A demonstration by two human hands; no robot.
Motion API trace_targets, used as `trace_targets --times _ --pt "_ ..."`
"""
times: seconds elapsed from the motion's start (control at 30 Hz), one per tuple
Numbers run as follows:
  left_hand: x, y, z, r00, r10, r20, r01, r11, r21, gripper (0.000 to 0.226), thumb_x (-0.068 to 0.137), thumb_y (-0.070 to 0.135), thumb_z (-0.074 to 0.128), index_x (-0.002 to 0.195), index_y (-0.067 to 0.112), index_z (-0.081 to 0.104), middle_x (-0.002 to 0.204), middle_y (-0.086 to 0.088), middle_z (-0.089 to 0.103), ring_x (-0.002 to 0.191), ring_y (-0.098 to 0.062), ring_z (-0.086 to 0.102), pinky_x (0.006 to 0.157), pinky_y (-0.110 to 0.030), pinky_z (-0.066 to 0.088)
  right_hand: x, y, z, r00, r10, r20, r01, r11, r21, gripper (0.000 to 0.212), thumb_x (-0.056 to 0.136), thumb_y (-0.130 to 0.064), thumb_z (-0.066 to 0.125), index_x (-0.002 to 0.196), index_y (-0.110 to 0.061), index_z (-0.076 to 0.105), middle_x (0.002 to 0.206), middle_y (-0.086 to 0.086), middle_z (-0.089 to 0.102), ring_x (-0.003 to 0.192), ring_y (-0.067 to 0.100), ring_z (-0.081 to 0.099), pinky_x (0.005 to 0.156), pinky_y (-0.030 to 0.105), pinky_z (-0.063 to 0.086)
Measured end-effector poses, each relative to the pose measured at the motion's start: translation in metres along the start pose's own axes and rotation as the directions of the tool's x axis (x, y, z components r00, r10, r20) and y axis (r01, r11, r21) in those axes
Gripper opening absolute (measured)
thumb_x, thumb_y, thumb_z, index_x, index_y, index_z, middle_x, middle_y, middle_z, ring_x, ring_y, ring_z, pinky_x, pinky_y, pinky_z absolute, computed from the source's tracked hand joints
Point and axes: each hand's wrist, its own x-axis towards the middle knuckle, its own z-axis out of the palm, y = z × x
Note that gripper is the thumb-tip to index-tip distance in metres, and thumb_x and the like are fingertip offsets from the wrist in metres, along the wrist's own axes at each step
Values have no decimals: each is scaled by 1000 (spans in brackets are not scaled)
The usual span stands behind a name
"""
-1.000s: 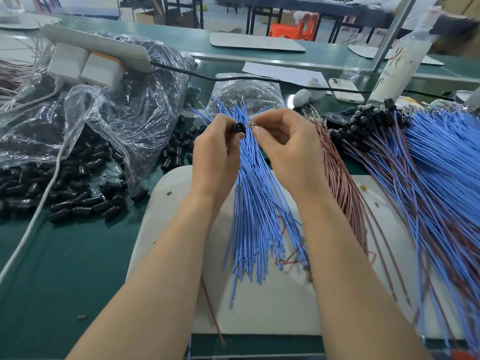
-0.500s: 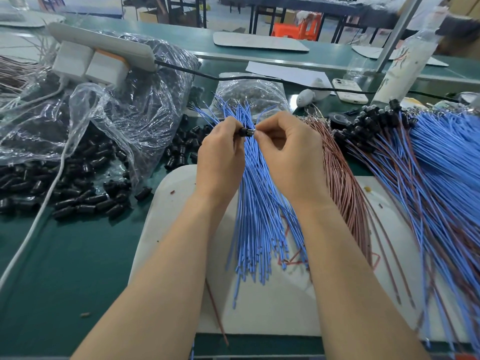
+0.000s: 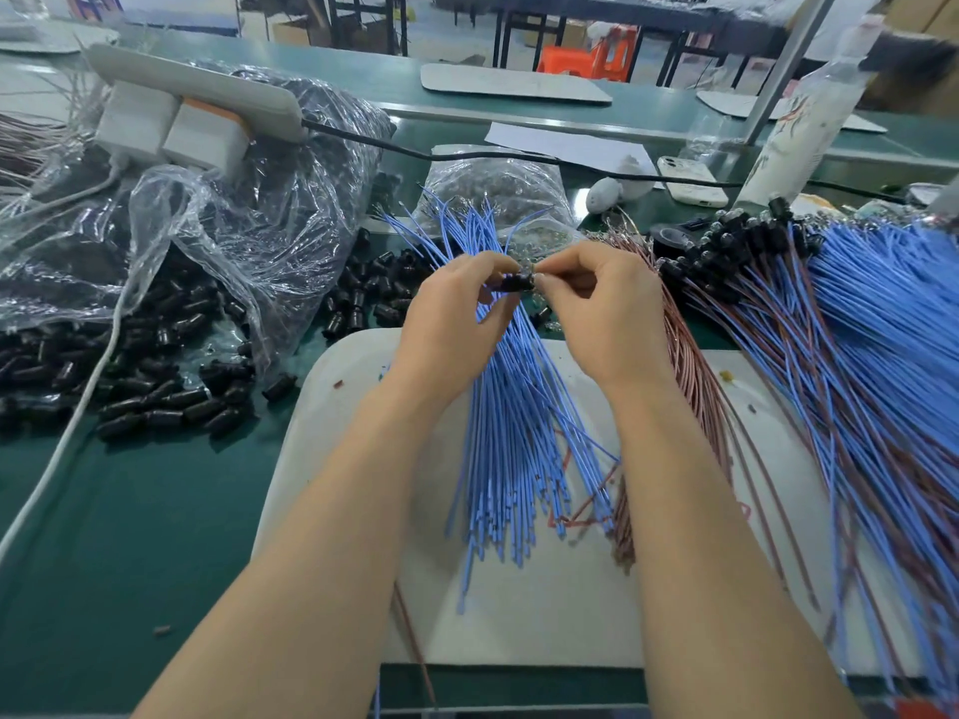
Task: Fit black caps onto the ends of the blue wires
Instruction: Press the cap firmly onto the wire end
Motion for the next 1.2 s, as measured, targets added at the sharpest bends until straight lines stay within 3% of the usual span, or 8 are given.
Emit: trace_targets --times 0.17,0.33,0.7,0.83,0.97,1.1,1.2 --pt "1 0 -2 999 8 47 -6 999 -52 16 87 8 62 102 10 69 91 -2 65 74 -9 47 71 -8 37 3 11 -5 994 59 94 -75 981 176 17 83 -1 69 82 -18 69 75 -7 67 70 2 64 77 21 53" --pt "1 2 -3 997 -17 76 21 998 -62 14 88 10 62 101 10 69 87 2 62 69 2 46 66 -2 33 3 15 -3 995 52 83 -67 978 198 26 83 -3 69 77 -28 67 74 -10 68 70 2 65 77 22 54" --pt "1 -2 -2 986 -73 150 80 996 -42 10 89 14 62 97 16 67 84 4 63 63 -1 45 60 -7 35 3 18 -1 993 54 109 -67 991 120 13 84 -6 69 85 -19 70 79 -7 69 78 10 67 83 30 56" --pt "1 -1 -1 987 -86 135 94 994 -52 10 89 14 61 97 14 68 84 3 64 62 1 45 59 -5 34 2 17 3 985 112 132 -137 971 197 10 85 -4 67 88 -13 71 83 5 71 84 20 69 86 40 56" --pt "1 1 -2 990 -89 110 96 993 -64 10 89 13 62 96 13 68 84 3 64 61 0 45 60 -6 35 0 16 6 981 150 123 -181 936 302 12 85 -3 67 85 -14 71 76 -1 70 73 9 67 78 27 57" --pt "0 3 -3 993 -72 91 79 994 -72 12 89 19 63 99 14 68 88 2 68 71 -1 51 67 -5 37 1 15 9 949 284 138 -312 777 547 14 88 -5 64 81 -16 69 70 -2 70 68 10 67 73 23 56" --pt "1 0 -3 985 -121 124 123 992 -11 17 91 29 61 101 18 68 87 4 68 83 -11 59 84 -26 44 2 18 10 941 303 148 -332 753 568 12 89 -7 64 81 -15 68 67 -3 71 68 10 67 71 22 55"
